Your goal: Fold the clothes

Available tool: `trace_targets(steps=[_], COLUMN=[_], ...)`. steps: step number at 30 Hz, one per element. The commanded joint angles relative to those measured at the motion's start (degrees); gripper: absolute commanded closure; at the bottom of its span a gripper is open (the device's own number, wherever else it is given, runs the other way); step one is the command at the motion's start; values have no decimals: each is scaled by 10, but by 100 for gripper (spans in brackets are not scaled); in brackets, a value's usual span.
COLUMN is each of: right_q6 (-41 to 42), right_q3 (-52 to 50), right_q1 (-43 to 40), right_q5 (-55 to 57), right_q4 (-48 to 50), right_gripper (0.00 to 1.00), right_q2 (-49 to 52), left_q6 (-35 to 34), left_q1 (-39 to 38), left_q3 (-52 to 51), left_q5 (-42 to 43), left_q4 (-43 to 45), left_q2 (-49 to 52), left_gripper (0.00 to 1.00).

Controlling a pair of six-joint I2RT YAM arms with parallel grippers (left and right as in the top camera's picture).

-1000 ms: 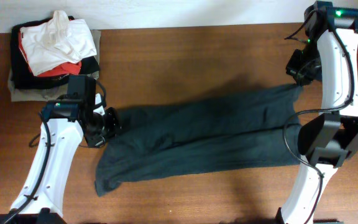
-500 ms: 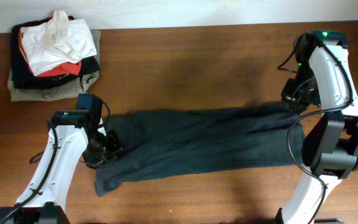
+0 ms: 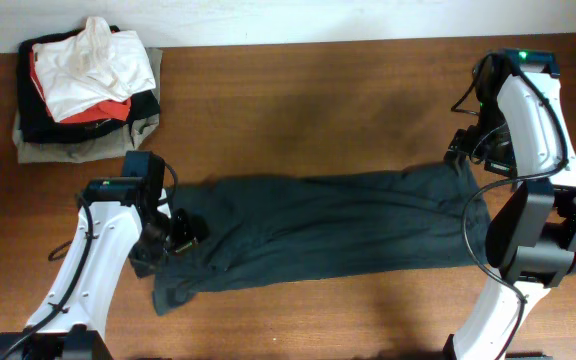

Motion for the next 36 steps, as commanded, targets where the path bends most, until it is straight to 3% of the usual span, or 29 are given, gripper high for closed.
trace_targets(steps=[1,3,4,5,7,14,17,26,34,36], right_q6=[-85,-93,-93,-94,-93,-92,-38,-26,-39,-39], right_q3=[-16,-49,-70,-94,-134,-296,-344,-351,-342,-306], right_q1=[3,8,10,10,10,9,9,19,50,48], right_q5=[-94,-113,-116,-129,-145,-203,-200,-222,-245,-205], right_q4=[26,59,76,98,134,297,338,336,327,302], right_gripper=[42,73,81,86,88,89,95,96,96,96], right_q2=[-10,-10,-10,-9,-8,-7,-7,-7,-9,-9], left_q6=[9,9,9,9,9,2,-3,-12,-12,-12], left_q1=[-26,-57,-70,-82,-93,-94,-82,106,214,228], left_q3=[17,17,17,17,17,17,17,17,76,106], left_q5=[9,9,9,9,9,9,5,-33,-50,-50], left_q4=[58,72,72,73,80,135,148,165,148,129], left_q2=[-10,0,12,29,59,183,221,231,231,231], left_gripper=[27,52,64,80,97,99,99,99,99,99])
